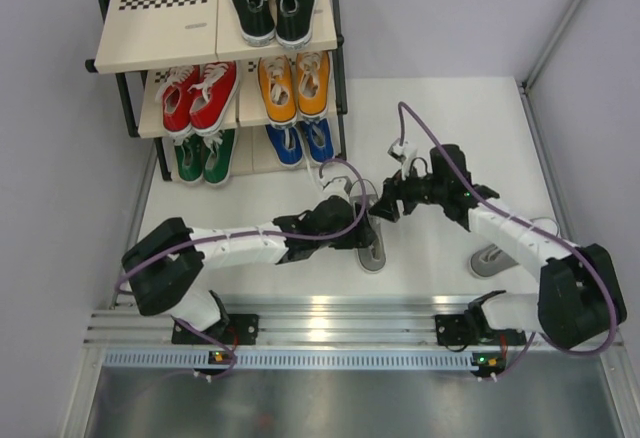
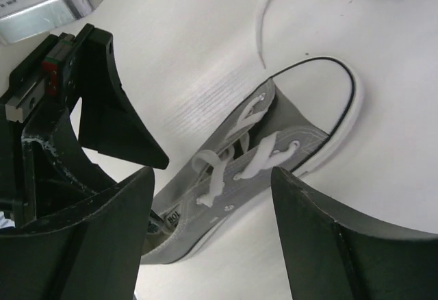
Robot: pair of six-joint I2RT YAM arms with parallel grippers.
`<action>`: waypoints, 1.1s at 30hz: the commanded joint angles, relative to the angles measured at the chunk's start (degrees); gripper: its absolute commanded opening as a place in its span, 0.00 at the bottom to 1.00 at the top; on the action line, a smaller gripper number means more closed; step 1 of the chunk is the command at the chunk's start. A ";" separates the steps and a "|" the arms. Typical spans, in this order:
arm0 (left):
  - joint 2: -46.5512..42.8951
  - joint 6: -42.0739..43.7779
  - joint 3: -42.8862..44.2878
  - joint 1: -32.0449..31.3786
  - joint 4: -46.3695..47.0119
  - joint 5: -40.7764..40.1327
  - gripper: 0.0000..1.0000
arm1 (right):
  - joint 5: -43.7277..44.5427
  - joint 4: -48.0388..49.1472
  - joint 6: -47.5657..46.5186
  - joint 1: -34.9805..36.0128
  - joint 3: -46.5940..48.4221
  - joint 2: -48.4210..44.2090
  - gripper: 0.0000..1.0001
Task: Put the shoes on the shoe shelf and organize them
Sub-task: Place the shoe at the center of the board, then pick up the shoe at the center of the board.
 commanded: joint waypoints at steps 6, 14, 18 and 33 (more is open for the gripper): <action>4.02 4.56 4.11 -2.85 0.91 -2.42 0.61 | -8.62 -7.61 -11.97 -9.90 4.08 -6.51 0.69; 10.00 8.43 8.16 -5.48 -5.42 -10.41 0.49 | -11.26 -6.91 -10.65 -16.14 3.73 -9.15 0.69; 10.10 10.97 8.34 -6.28 -6.65 -13.84 0.21 | -11.97 -6.82 -10.39 -17.64 3.55 -10.12 0.68; -24.69 26.18 2.72 -9.44 -18.51 -18.51 0.00 | -13.20 -7.26 -11.27 -21.24 3.38 -13.38 0.66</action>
